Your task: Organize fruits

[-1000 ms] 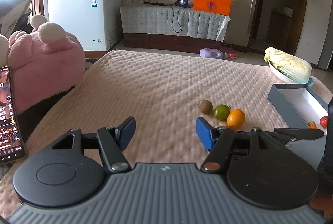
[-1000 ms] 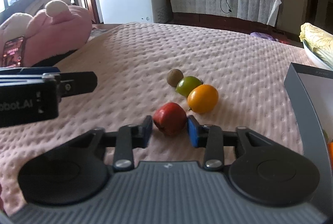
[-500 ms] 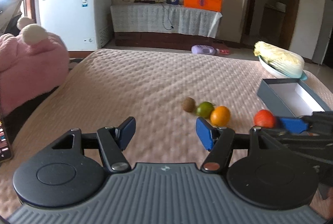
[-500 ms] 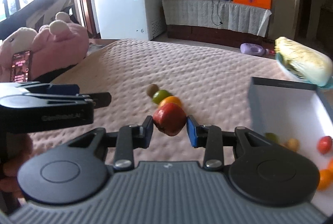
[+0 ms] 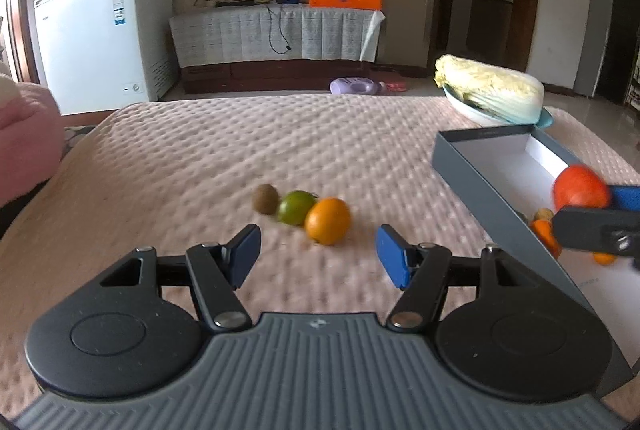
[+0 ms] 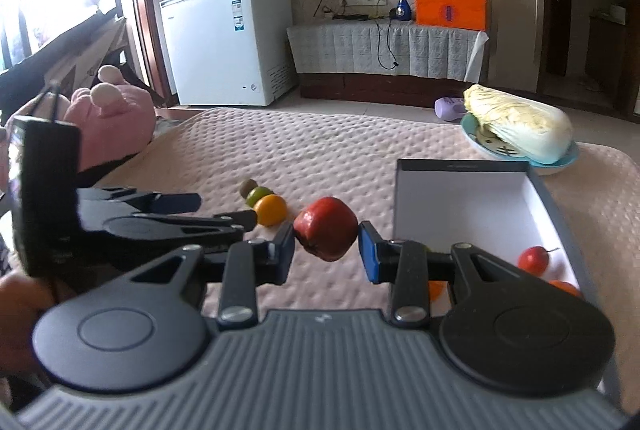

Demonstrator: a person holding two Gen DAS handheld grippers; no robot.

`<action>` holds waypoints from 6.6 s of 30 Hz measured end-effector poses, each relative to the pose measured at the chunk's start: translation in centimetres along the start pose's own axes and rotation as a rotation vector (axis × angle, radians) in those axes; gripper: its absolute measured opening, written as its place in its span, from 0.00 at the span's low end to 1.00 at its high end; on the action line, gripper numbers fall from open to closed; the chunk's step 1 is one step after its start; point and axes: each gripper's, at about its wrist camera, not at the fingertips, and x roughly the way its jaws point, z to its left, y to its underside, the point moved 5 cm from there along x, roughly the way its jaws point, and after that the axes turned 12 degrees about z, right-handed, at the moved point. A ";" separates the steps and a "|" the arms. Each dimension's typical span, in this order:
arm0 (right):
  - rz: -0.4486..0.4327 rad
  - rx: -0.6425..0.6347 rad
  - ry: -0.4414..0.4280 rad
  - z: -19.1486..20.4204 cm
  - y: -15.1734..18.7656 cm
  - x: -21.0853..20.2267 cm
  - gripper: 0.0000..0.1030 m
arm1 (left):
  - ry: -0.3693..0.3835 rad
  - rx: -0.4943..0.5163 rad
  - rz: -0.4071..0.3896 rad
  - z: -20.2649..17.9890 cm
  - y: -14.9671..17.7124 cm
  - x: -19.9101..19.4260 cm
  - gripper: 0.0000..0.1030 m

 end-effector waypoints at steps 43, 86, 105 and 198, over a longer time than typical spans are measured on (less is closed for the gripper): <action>0.001 -0.003 -0.037 -0.9 0.4 -0.6 0.37 | -0.061 -0.103 0.076 -1.6 -1.0 6.7 0.47; 0.099 -0.057 -0.055 4.1 0.2 4.9 0.37 | -0.043 -0.064 0.028 4.4 0.1 1.3 0.18; 0.075 -0.039 -0.094 3.9 -0.4 3.8 0.37 | -0.046 -0.014 0.047 2.9 0.7 2.8 0.73; -0.020 0.228 0.174 -11.0 1.9 -2.7 0.37 | 0.264 0.246 -0.058 -19.4 -1.2 0.3 0.69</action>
